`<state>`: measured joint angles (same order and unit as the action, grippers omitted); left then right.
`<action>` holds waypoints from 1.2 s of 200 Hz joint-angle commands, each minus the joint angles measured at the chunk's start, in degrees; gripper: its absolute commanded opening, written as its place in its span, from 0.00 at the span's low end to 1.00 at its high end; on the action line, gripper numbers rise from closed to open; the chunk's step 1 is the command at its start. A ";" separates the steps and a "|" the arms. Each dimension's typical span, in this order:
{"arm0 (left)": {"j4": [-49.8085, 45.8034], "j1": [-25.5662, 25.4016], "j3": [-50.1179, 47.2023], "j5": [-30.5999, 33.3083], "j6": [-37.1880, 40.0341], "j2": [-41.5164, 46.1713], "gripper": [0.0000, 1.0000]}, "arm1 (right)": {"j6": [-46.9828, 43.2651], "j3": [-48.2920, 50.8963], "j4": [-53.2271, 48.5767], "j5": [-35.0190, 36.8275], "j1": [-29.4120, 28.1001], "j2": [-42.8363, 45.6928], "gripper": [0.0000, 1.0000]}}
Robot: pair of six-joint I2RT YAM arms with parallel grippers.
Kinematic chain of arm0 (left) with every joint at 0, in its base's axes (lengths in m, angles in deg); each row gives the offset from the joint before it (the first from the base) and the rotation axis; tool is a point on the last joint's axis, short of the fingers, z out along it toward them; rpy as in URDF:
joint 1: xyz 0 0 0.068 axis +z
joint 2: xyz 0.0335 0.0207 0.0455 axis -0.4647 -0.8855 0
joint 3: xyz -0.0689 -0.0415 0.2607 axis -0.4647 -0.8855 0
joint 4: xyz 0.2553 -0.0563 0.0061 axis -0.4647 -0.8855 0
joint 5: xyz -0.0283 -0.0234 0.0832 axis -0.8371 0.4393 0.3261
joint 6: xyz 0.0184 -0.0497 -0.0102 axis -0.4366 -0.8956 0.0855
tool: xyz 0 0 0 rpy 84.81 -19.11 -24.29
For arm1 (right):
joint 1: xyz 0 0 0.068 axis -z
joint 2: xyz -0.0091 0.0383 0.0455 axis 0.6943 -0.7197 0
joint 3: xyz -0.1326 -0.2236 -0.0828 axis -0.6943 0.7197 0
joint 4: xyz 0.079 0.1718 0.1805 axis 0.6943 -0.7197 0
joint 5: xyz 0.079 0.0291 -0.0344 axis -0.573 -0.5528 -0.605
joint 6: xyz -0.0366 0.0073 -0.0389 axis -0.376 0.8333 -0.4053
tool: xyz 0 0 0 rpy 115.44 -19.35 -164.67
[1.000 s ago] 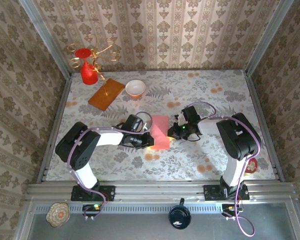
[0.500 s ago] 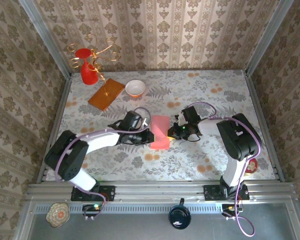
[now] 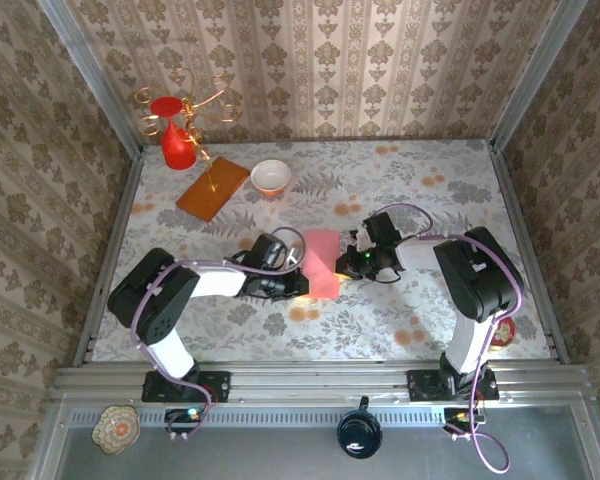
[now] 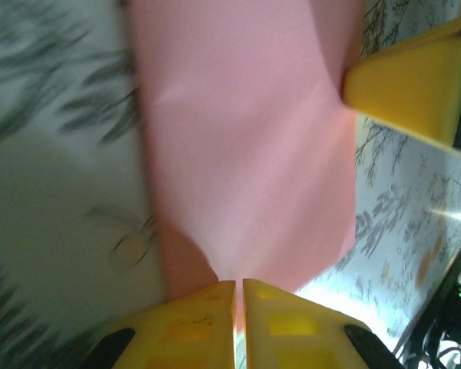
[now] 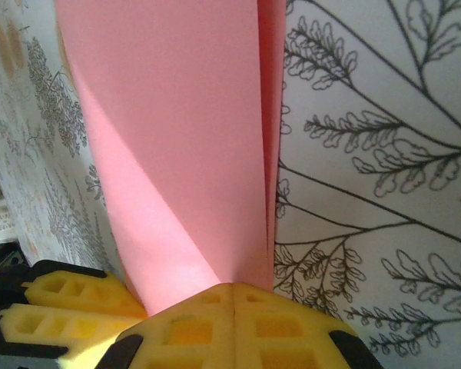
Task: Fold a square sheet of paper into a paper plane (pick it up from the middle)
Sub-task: First fold the square sheet of paper in half at the center of the table, then fold the triangle a second time at the center of the table.
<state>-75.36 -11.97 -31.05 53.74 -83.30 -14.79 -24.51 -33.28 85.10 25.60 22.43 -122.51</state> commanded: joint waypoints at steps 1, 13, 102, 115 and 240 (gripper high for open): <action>-10.23 2.83 -6.70 0.40 2.14 3.00 0.13 | -0.29 4.75 -20.29 18.29 1.41 -3.30 0.05; -12.47 3.98 -7.24 -0.30 4.24 5.64 0.13 | -0.47 4.72 -20.59 18.59 1.39 -2.95 0.05; -18.65 11.77 -5.40 3.13 6.20 26.83 0.26 | -1.85 -1.69 -18.94 9.26 -1.32 10.80 0.18; -18.19 12.44 -5.01 2.40 5.75 27.06 0.29 | 0.07 -1.69 -18.29 9.04 -1.53 14.14 0.21; -10.34 4.07 9.51 -1.61 2.39 9.85 0.57 | 16.11 9.26 -13.32 20.25 -1.93 32.12 0.39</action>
<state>-87.36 -5.57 -26.55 53.11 -80.18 0.18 -11.79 -23.84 69.87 41.31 20.82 -88.92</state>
